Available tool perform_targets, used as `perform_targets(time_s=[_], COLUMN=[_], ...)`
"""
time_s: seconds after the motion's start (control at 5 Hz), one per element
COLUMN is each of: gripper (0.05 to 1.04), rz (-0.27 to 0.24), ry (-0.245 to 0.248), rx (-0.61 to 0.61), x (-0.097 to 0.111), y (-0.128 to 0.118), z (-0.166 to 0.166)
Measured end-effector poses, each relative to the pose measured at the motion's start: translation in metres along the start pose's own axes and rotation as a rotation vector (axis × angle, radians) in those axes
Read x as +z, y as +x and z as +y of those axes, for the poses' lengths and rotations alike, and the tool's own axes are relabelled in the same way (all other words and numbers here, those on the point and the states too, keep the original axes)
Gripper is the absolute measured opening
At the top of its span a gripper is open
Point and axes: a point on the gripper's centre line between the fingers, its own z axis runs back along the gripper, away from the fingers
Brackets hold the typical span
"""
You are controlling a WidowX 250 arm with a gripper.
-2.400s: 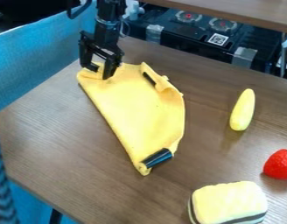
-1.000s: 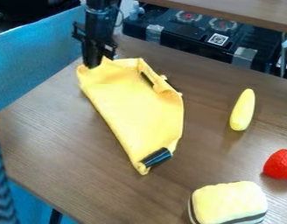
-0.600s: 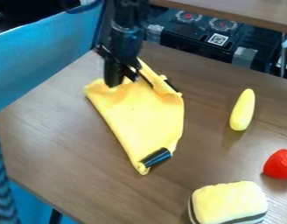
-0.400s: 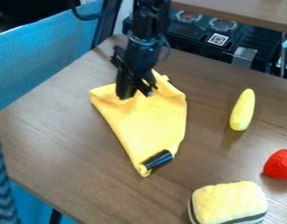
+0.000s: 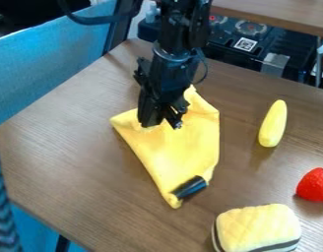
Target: Fold the cloth from the top left to bottom right
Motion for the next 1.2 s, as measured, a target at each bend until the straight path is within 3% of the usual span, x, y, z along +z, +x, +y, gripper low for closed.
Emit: perform_targets(time_s=[0.4,0.6,1.0,1.2], gripper=[0.052,0.052,0.068,0.226], rz=[0.015,-0.002,0.005,0.03], ry=[0.027,0.06,0.065,0.054], rx=[-0.081,-0.146,-0.2,-0.221], x=[-0.006,-0.001,0.024,0.029], y=[-0.016,-0.025,-0.016,-0.011], z=[-0.031,-0.056,-0.086,-0.09])
